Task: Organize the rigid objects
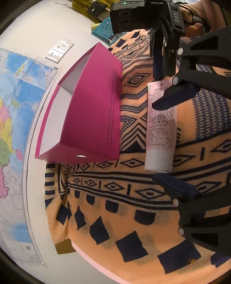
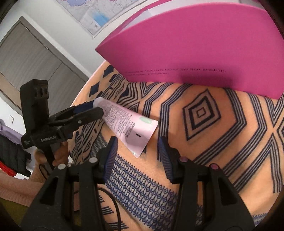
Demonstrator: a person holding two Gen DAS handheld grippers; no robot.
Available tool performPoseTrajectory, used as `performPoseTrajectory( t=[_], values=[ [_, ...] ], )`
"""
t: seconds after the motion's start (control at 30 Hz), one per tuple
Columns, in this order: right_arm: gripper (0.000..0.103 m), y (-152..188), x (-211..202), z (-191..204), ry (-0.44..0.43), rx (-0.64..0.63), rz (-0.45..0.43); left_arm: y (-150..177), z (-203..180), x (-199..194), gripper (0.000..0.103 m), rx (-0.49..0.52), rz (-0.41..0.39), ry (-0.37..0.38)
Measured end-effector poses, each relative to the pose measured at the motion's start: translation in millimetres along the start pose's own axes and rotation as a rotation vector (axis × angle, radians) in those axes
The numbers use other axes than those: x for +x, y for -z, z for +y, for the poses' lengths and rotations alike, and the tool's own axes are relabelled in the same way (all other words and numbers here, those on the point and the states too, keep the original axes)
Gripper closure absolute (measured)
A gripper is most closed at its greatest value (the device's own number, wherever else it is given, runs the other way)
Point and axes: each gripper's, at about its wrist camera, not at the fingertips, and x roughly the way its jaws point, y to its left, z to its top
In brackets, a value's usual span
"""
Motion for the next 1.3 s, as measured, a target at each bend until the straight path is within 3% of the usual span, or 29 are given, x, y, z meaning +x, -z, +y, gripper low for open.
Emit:
performPoseTrajectory(
  t=[0.17,0.57,1.3],
  values=[
    [0.052,0,3,3,0.01,-0.006,-0.003,1,-11,1,0.035,0.024,0.008,0.0],
    [0.052,-2,-18,-18,0.074,0.052,-0.06,3,-34,7,0.035,0.047,0.037,0.077],
    [0.052,-3,-30,-9,0.162,0.016,-0.117,1,-49,1,0.035,0.067,0.023,0.068]
  ],
)
